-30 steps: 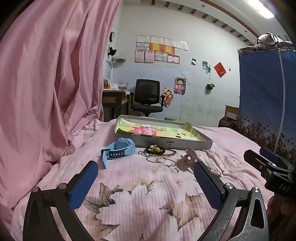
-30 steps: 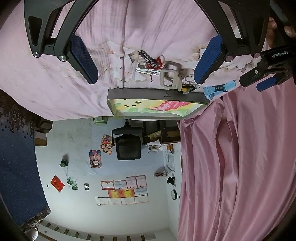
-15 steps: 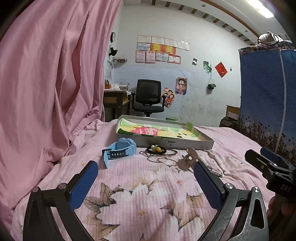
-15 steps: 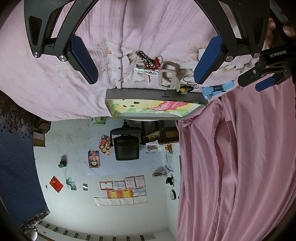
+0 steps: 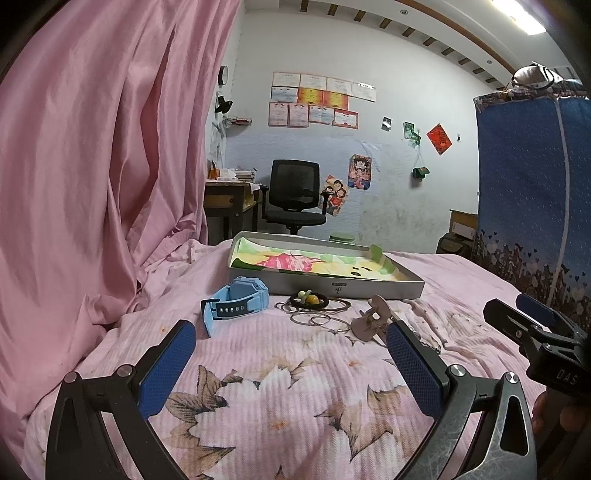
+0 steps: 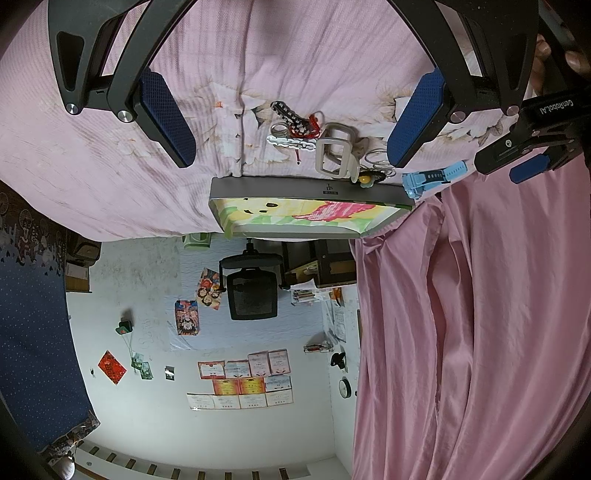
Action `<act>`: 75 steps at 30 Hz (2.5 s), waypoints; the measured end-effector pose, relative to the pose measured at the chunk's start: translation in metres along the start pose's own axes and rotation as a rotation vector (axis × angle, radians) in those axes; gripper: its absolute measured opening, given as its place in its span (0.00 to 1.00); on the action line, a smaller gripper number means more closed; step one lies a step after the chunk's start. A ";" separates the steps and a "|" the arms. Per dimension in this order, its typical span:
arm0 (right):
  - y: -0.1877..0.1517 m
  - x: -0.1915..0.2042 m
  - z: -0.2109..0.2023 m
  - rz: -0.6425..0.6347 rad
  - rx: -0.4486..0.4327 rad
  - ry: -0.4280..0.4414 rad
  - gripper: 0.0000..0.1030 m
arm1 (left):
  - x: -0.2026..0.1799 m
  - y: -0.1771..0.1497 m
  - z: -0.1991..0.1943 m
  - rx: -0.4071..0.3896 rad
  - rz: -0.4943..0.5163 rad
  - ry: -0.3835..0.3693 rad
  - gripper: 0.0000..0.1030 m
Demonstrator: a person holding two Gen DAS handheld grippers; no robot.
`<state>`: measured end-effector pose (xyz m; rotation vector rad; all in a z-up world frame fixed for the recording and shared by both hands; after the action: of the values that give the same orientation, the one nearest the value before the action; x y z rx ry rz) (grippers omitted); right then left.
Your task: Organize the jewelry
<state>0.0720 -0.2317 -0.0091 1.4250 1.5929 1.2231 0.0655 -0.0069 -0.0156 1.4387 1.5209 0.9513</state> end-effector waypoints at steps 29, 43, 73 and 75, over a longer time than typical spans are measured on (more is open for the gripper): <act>0.000 0.002 0.000 0.003 0.000 0.001 0.99 | -0.001 0.000 0.000 0.000 0.001 0.001 1.00; 0.000 0.001 0.000 0.004 0.001 0.003 0.99 | -0.001 0.000 0.000 0.000 0.000 0.002 1.00; 0.012 -0.026 0.015 0.118 0.065 0.016 0.99 | 0.000 0.007 0.032 0.125 -0.021 -0.029 1.00; 0.014 -0.022 0.022 0.080 0.067 0.006 0.96 | 0.004 0.007 0.038 0.138 -0.038 -0.044 1.00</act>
<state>0.1018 -0.2490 -0.0055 1.5420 1.6082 1.2308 0.1037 -0.0024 -0.0236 1.5121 1.6020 0.7999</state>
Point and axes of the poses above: each gripper's, at about its wrist camera, not at the fingertips, and z roughly the way its jaws point, x to its left, y to its top, the point moved 7 cm from there along z, roughly the way its jaws point, and after that the axes turned 6 degrees about x, right-handed, at the moved point
